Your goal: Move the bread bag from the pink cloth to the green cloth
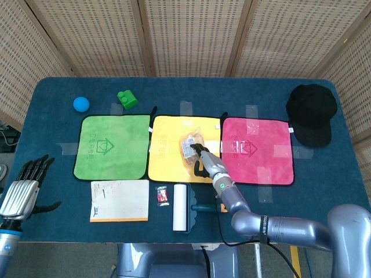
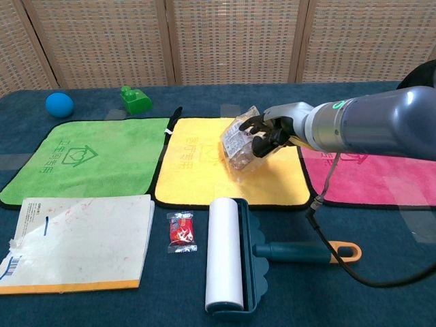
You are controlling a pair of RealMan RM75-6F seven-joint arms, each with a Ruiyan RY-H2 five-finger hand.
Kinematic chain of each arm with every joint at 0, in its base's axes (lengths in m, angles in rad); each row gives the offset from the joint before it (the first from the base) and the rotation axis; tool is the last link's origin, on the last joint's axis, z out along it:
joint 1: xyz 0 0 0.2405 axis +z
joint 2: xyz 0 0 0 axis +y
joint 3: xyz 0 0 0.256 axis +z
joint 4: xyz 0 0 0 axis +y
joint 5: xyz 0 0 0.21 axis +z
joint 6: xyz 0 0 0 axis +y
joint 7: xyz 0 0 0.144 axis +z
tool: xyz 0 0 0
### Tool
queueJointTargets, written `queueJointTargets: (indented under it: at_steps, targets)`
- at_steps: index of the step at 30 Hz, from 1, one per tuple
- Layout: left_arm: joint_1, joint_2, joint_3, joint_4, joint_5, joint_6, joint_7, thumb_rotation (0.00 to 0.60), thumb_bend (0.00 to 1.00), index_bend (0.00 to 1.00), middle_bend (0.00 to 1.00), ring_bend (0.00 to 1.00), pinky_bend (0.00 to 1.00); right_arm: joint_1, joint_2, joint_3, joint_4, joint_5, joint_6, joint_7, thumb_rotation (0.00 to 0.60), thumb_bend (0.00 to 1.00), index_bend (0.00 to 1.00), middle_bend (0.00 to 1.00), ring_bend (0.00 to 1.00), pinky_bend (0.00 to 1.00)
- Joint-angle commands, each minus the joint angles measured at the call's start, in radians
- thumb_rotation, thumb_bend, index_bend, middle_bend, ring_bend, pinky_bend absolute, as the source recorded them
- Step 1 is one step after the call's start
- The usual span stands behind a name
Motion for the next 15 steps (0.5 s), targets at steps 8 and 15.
queueJointTargets:
  at_steps: [8, 15]
  targets:
    - [-0.007, -0.001, -0.005, 0.003, -0.018, -0.013, -0.001, 0.6, 0.0, 0.0, 0.0, 0.0, 0.0, 0.055, -0.03, 0.025, 0.046, 0.05, -0.052, -0.009, 0.6, 1.0, 0.09, 0.0, 0.0, 0.15]
    - [-0.008, -0.001, -0.006, 0.004, -0.024, -0.015, -0.001, 0.6, 0.0, 0.0, 0.0, 0.0, 0.0, 0.088, -0.043, 0.049, 0.067, 0.067, -0.082, 0.003, 0.6, 1.0, 0.09, 0.0, 0.0, 0.15]
